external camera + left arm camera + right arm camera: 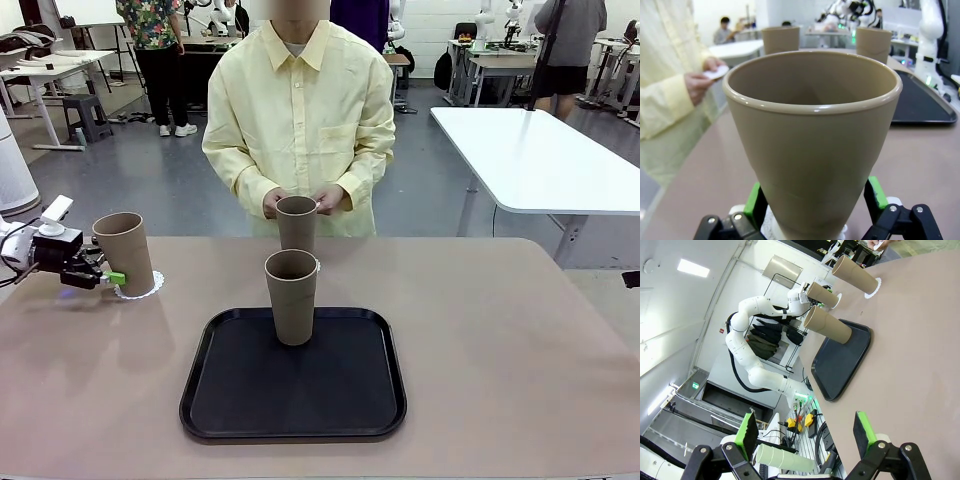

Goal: Place coasters on the table and set cups on them.
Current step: Take one Reusable plastic cup from the Flat Tray and place it on a coaster set by the human.

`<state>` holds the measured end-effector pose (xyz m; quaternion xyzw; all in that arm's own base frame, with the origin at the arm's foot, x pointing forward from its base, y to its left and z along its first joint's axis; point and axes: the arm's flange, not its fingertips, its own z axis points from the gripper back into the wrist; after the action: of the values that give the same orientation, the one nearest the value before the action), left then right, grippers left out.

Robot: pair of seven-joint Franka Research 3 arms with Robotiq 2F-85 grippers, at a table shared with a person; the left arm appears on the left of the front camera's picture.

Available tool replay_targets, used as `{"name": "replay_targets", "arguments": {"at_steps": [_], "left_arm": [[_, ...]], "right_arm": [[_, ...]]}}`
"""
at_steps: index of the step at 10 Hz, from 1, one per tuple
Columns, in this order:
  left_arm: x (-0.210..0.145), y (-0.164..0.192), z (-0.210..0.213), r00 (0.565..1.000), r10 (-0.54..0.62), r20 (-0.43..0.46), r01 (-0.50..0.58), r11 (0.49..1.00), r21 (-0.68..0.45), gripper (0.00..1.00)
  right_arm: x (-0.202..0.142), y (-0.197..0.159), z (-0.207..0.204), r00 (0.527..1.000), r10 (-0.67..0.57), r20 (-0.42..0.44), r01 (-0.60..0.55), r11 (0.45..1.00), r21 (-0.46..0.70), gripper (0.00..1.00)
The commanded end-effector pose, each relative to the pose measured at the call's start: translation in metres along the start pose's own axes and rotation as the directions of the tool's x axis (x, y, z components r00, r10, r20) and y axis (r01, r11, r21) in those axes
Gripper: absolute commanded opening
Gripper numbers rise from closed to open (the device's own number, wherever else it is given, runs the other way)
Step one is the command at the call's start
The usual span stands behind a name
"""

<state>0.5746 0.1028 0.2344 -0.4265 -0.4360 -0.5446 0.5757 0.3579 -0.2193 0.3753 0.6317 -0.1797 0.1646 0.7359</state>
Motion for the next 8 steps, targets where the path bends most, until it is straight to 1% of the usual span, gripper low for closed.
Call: {"name": "replay_targets", "arguments": {"at_steps": [1,3,5,6,7,8], "left_arm": [[0.003,0.002,0.005,1.0,-0.009,-0.021,0.009,1.0,-0.014,1.0],[0.005,0.002,0.008,0.999,-0.01,-0.046,0.01,1.0,-0.011,1.0],[0.008,0.0,0.013,0.995,-0.021,-0.097,0.02,1.0,-0.013,1.0],[0.01,-0.002,0.016,0.99,-0.024,-0.14,0.022,1.0,-0.013,1.0],[0.01,-0.005,0.019,0.974,-0.03,-0.226,0.027,0.999,-0.019,1.0],[0.011,-0.007,0.023,0.957,-0.033,-0.288,0.027,0.999,-0.023,1.0]], "right_arm": [[0.0,-0.001,0.0,1.0,-0.001,0.0,0.001,1.0,0.001,1.0],[0.0,-0.001,0.0,1.0,-0.001,0.0,0.001,1.0,0.001,1.0],[0.0,-0.001,0.0,1.0,-0.001,0.0,0.001,1.0,0.001,1.0],[0.0,-0.001,0.0,1.0,-0.001,0.0,0.001,1.0,0.001,1.0],[0.0,-0.001,0.0,1.0,-0.001,0.0,0.001,1.0,0.001,1.0],[0.0,-0.001,0.0,1.0,-0.001,0.0,0.001,1.0,0.001,1.0]]}}
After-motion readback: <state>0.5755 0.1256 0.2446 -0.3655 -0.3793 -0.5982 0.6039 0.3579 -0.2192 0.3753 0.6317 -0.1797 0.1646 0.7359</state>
